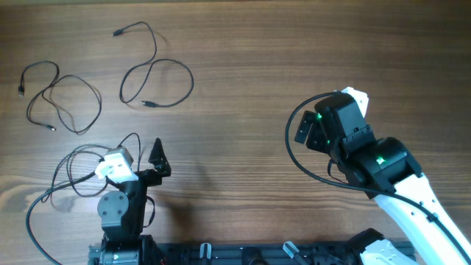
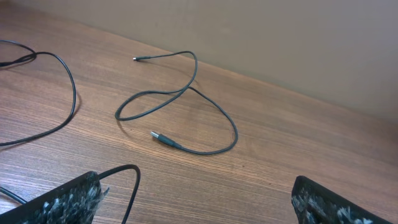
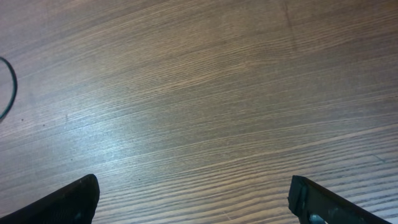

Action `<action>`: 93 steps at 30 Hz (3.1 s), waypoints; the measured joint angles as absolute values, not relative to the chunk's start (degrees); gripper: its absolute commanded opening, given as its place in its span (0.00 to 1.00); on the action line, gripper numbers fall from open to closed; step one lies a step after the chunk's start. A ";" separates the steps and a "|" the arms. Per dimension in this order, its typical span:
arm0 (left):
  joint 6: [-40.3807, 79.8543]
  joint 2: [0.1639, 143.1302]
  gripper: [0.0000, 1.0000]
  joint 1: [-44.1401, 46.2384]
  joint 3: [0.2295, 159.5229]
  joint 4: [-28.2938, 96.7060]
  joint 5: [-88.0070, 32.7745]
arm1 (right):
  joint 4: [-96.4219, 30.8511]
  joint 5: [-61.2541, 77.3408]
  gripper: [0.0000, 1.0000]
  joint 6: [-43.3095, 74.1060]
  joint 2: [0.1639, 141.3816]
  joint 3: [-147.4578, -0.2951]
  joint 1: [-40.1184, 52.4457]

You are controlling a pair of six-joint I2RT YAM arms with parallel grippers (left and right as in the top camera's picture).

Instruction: Untangle cables

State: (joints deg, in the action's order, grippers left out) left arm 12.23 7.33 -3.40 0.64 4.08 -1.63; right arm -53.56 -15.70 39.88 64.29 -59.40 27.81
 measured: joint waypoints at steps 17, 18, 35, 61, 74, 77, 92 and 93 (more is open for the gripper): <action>12.08 2.33 1.00 -3.68 0.64 3.90 -1.65 | -53.56 -15.70 1.00 39.88 64.29 -59.40 27.81; 12.05 1.52 1.00 -4.03 0.64 3.81 -1.69 | -53.56 -15.70 1.00 39.88 64.29 -59.40 27.81; 12.05 0.99 1.00 -5.06 0.64 4.03 -1.65 | -53.56 -15.70 1.00 39.88 64.29 -59.40 27.81; 12.05 0.99 1.00 -5.06 0.64 4.03 -1.65 | -53.58 -15.70 1.00 39.88 64.29 -59.40 27.81; 12.05 0.99 1.00 -5.06 0.64 4.05 -1.65 | -35.94 -18.83 1.00 39.81 58.96 -46.92 27.81; 12.05 0.84 1.00 -5.06 0.64 4.05 -1.63 | -27.22 -19.81 1.00 39.62 49.04 -36.40 26.37; 12.05 0.80 1.00 -5.06 0.64 4.05 -1.65 | -15.18 -16.75 1.00 39.59 10.81 -12.60 7.03; 12.05 0.78 1.00 -5.06 0.64 4.05 -1.65 | -14.15 -16.49 1.00 39.59 9.80 -11.62 6.76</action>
